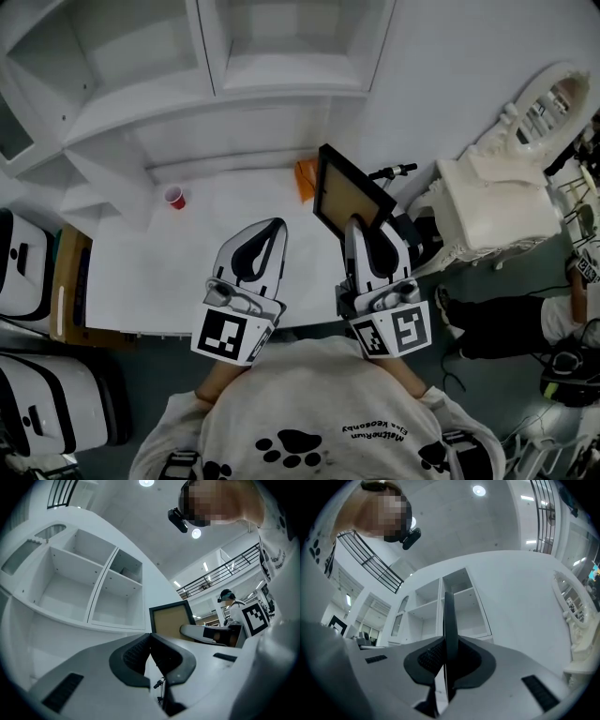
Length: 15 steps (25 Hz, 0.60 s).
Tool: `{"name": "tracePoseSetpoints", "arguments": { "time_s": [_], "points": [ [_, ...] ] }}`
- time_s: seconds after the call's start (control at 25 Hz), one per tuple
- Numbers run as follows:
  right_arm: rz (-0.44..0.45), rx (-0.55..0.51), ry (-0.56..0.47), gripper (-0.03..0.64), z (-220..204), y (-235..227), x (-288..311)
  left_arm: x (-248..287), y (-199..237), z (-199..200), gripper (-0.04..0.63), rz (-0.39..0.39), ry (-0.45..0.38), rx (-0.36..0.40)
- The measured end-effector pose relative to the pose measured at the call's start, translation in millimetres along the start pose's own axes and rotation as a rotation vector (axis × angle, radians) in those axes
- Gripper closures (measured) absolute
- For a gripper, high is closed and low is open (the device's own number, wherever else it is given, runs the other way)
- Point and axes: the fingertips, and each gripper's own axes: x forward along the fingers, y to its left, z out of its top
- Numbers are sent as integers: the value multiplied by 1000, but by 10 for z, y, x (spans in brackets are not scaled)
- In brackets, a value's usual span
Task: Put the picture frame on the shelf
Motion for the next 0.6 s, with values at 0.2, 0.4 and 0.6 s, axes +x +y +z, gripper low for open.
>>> {"name": "tracePoseSetpoints", "arguments": {
  "time_s": [0.2, 0.4, 0.6],
  "points": [
    [-11, -26, -9, 548, -1, -2, 213, 165, 177, 19, 575, -36, -14, -4],
    [-25, -50, -17, 549, -61, 25, 330, 213, 290, -28, 575, -69, -31, -13],
    [-31, -66, -16, 549, -174, 84, 404, 195, 411, -130, 575, -86, -38, -26]
  ]
}}
